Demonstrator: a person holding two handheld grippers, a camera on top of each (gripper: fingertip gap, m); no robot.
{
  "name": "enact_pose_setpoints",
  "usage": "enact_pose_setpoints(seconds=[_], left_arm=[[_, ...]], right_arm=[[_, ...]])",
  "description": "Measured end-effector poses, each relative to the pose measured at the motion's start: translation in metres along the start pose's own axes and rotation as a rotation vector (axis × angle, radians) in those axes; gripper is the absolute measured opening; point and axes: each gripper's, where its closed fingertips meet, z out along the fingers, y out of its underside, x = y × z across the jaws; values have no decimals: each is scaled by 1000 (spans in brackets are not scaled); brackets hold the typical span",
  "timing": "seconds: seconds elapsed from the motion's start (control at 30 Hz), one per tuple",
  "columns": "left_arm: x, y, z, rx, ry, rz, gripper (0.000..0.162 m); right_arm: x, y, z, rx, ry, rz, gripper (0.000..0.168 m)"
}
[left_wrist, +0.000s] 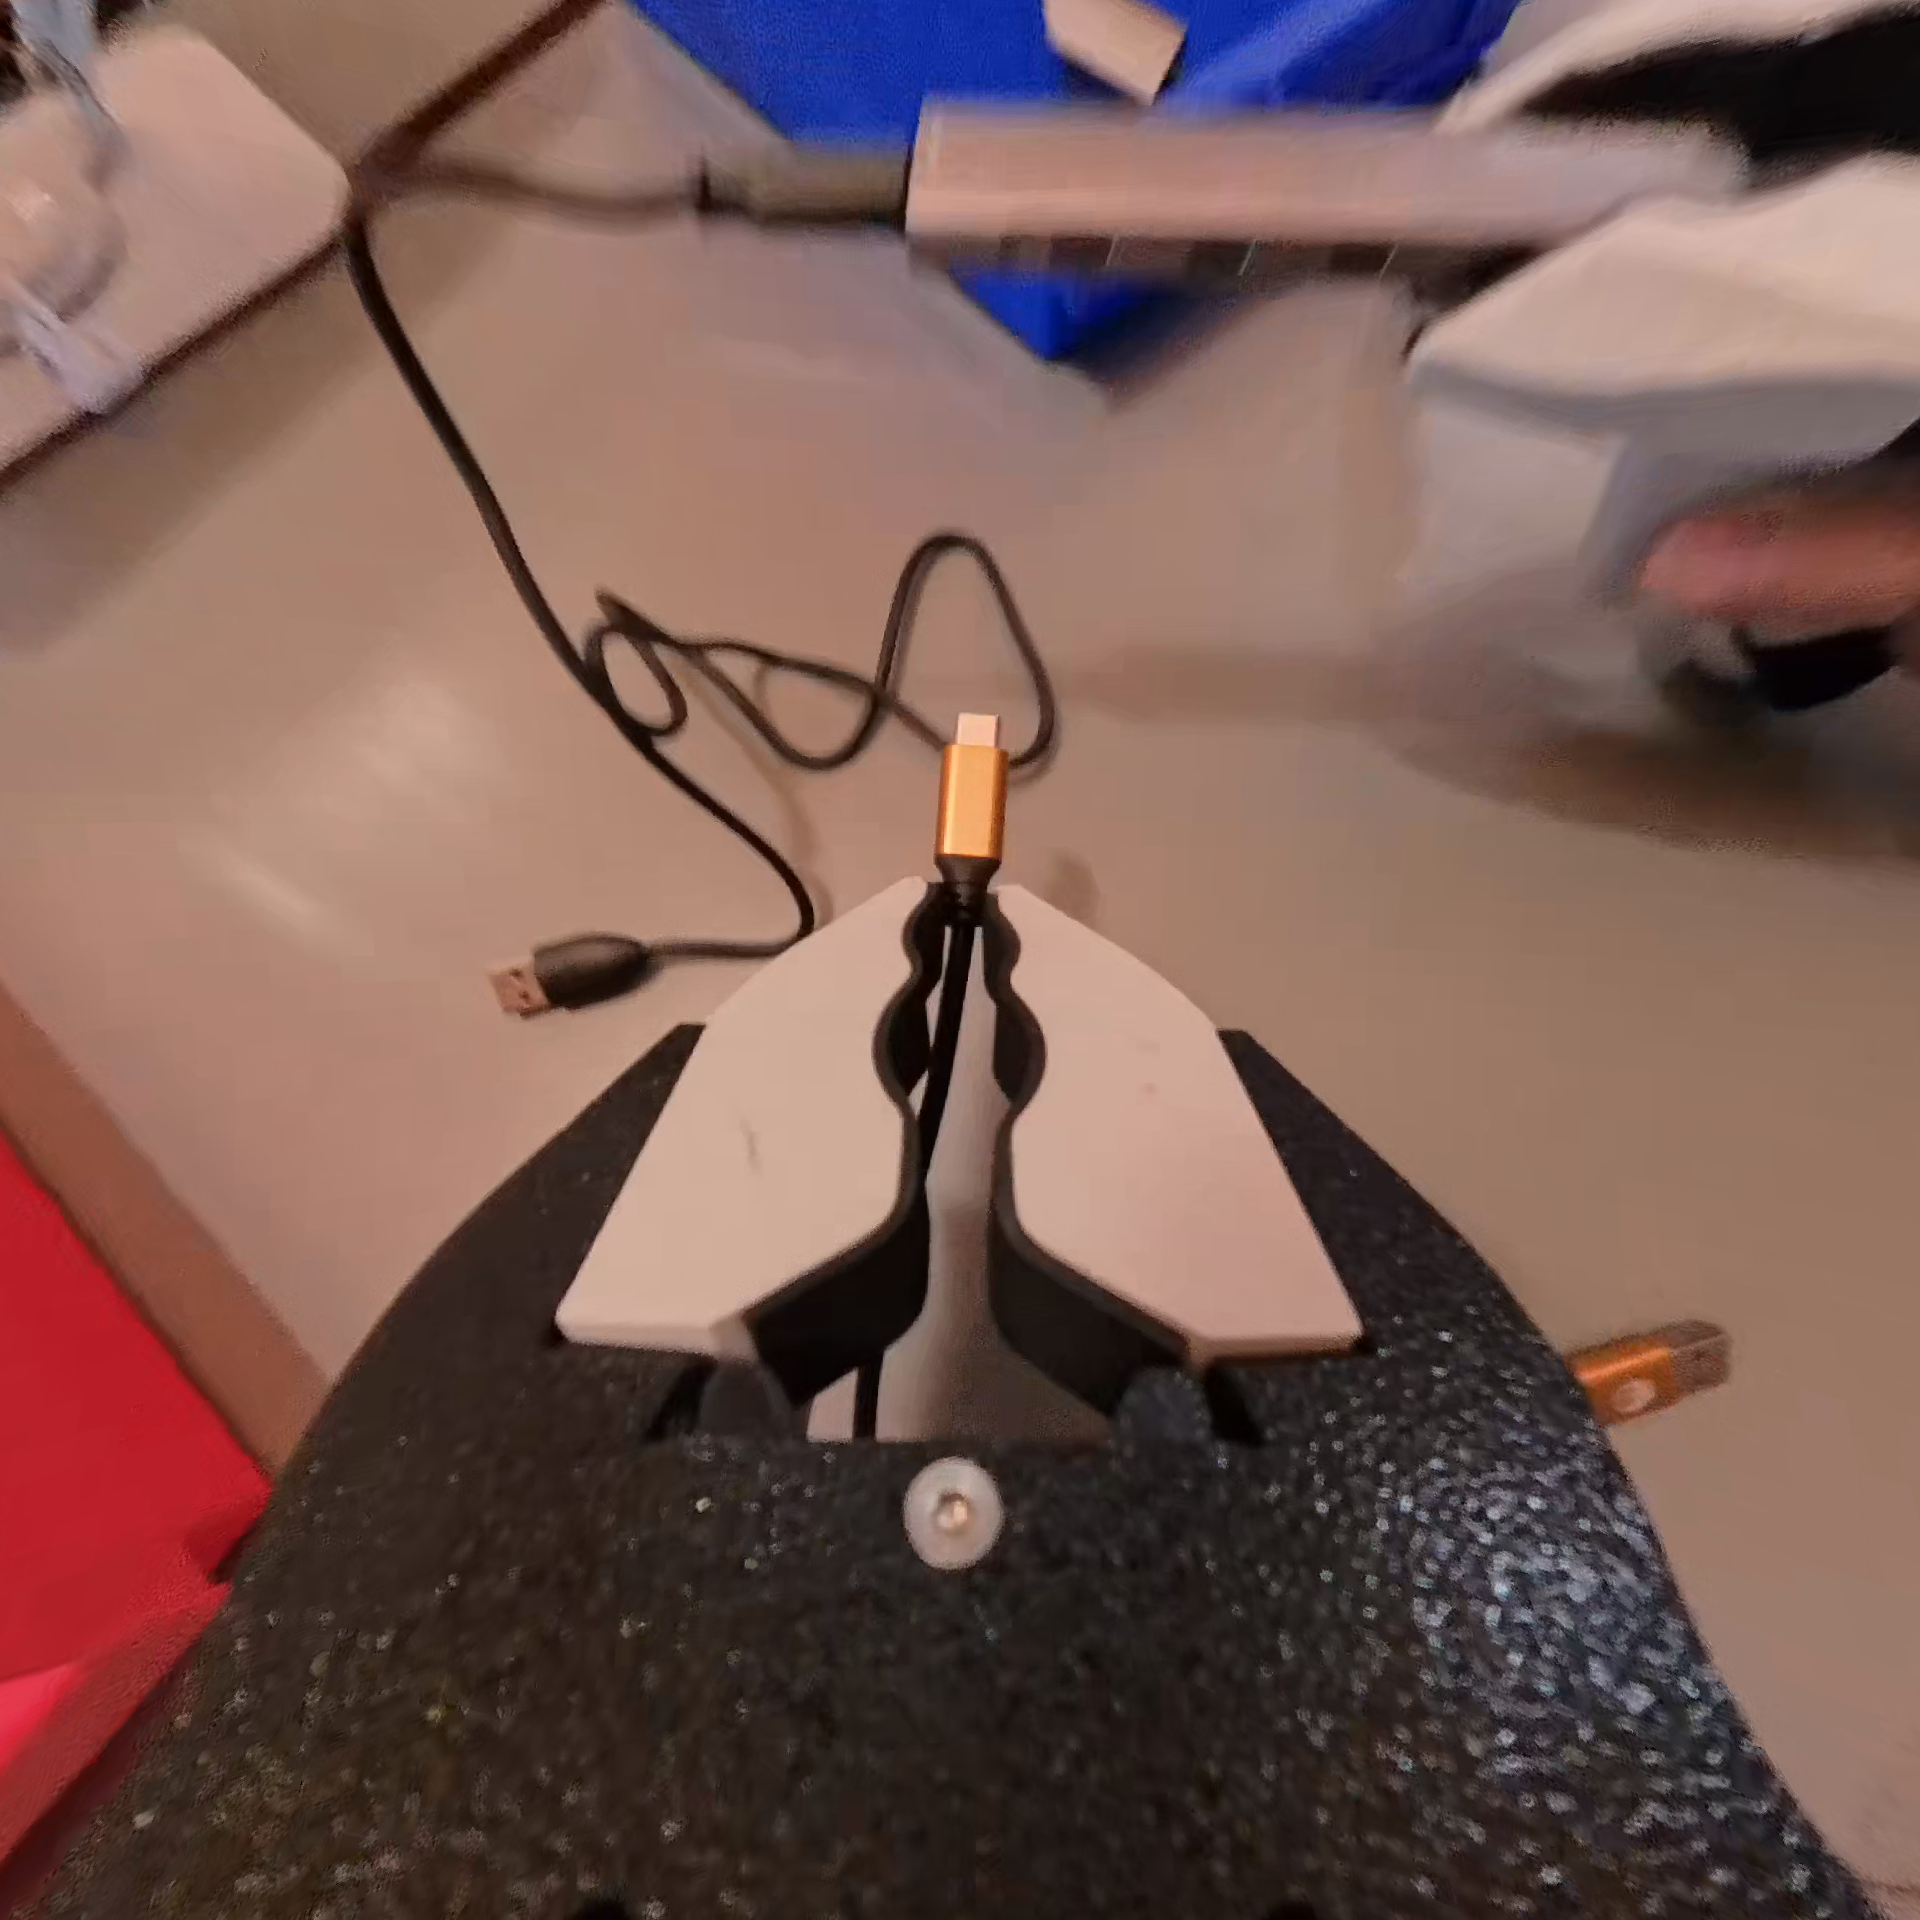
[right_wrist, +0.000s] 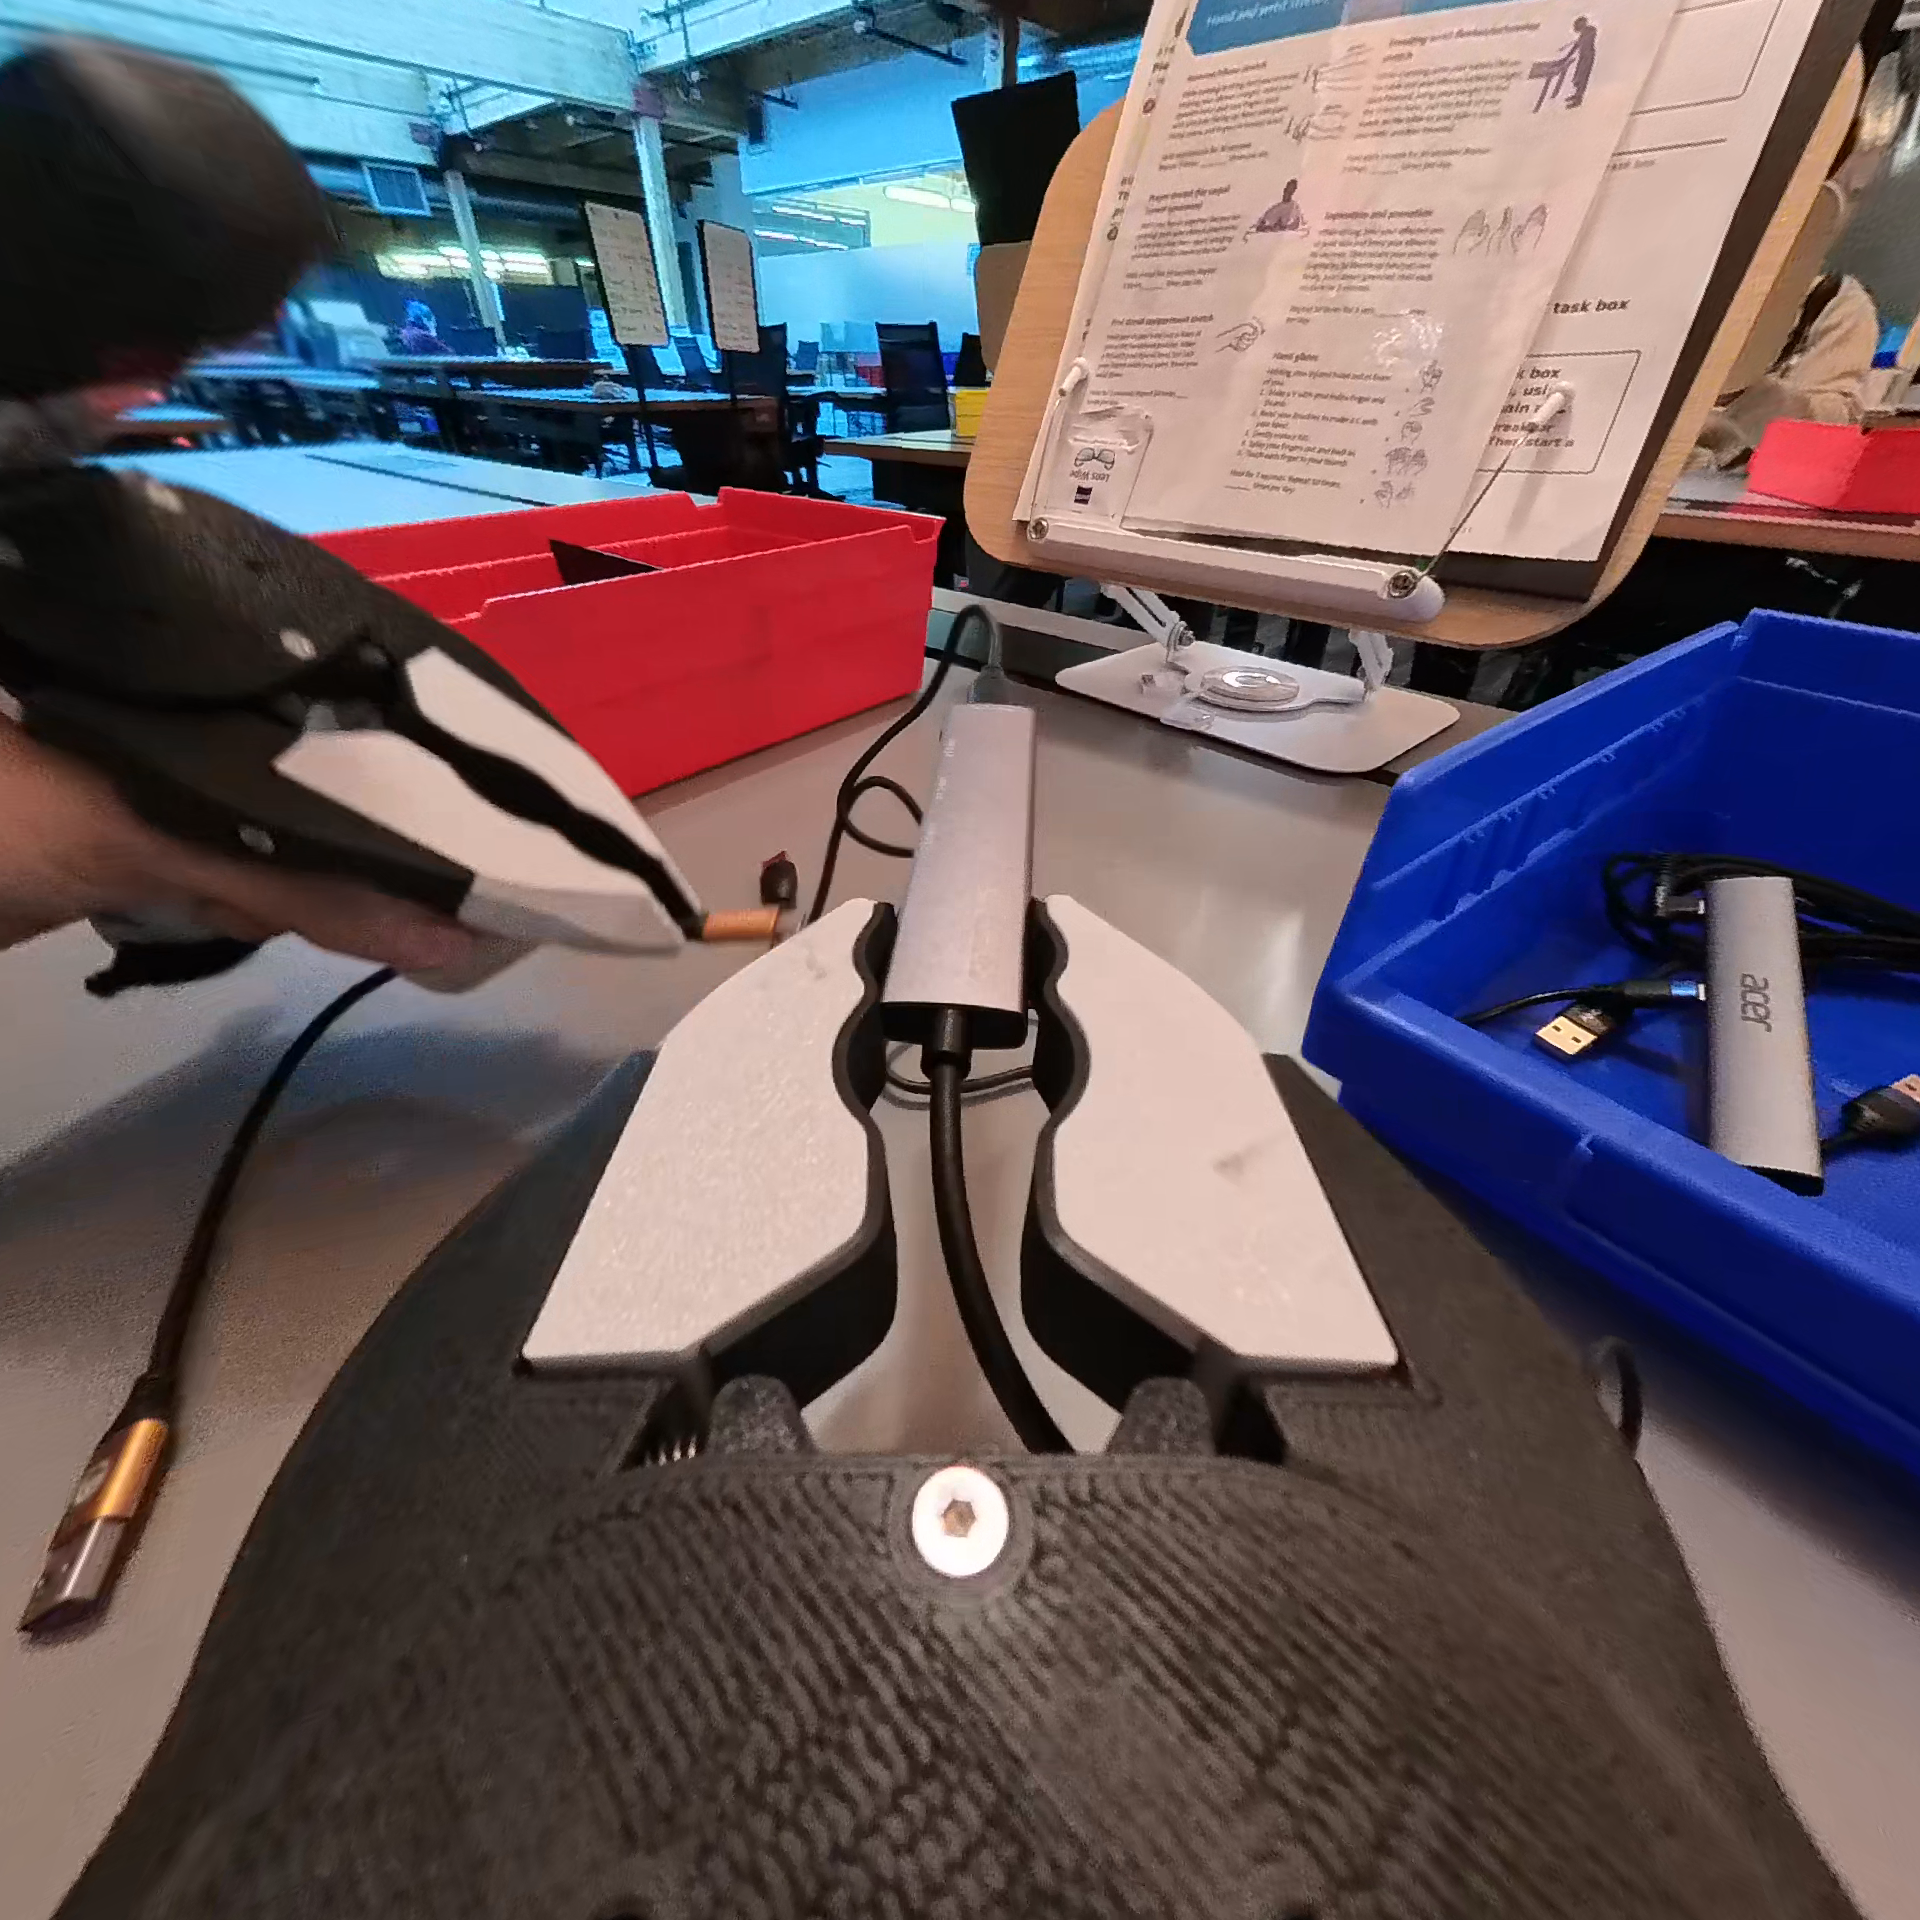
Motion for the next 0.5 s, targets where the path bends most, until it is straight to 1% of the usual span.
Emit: enact_pose_setpoints(seconds=[0.13, 0.23, 0.3, 0.5], left_arm=[[4, -38, -17, -10, -29, 16, 6], [7, -57, -21, -1, 14, -15, 6], [8, -62, -21, -6, 35, -23, 6], [9, -63, -21, -13, 35, -12, 6]], right_arm=[[-1, -1, -1, 11, -33, 32, 25], [-3, -2, -2, 21, -70, 52, 25], [-3, -3, -2, 24, -84, 62, 25], [-5, -2, -1, 13, -88, 46, 25]])
